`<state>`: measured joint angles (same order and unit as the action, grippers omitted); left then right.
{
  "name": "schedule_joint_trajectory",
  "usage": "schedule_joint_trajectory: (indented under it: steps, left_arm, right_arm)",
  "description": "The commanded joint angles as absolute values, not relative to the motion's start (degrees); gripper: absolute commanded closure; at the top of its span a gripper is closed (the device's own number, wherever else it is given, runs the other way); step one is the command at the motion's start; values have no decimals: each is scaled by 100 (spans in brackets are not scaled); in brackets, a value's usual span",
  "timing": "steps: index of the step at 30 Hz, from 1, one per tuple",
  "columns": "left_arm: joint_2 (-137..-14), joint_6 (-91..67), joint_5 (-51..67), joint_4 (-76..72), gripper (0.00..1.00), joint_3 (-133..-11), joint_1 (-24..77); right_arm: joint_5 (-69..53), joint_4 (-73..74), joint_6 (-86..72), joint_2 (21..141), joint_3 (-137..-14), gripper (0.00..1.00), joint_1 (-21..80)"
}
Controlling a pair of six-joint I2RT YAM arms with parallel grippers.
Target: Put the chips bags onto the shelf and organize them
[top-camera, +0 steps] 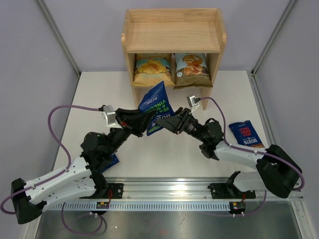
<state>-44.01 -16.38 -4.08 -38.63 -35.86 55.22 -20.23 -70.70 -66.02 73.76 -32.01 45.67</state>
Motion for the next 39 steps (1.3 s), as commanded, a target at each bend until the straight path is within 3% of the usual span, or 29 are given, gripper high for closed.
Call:
schedule_joint_trajectory:
  steps: [1, 9, 11, 14, 18, 20, 32, 39]
  left_arm:
    - [-4412, -1300, -131, -4184, 80, -3788, 5564]
    - [-4166, -1239, -781, -3745, 58, -3770, 5572]
    - [-4096, -1204, -1009, -3561, 46, -3805, 5572]
    - [-4017, -1134, -1369, -3359, 29, -3849, 5572]
    - [-3903, -1028, -1994, -2980, 22, -3981, 5572]
    - [-3798, -1028, -2415, -2717, 12, -4095, 5572]
    - [-3269, -1758, -4244, 349, 4, -5219, 5564]
    - [-3375, -2135, -4482, 2238, 3, -6124, 5563]
  right_arm:
    - [-1987, -8454, -6732, 7541, -3287, 38, 4658]
    - [-1907, -8236, -6373, 7339, -3217, 68, 4676]
    - [-1890, -8139, -6320, 7278, -3199, 73, 4676]
    - [-1907, -8016, -6232, 7163, -3182, 75, 4676]
    - [-1907, -7770, -6144, 6962, -3217, 78, 4676]
    - [-1855, -7419, -6021, 6873, -3243, 79, 4676]
    - [-958, -4018, -6091, 6065, -4411, 87, 4184]
    - [-1168, -2244, -6196, 6617, -6063, 87, 3718]
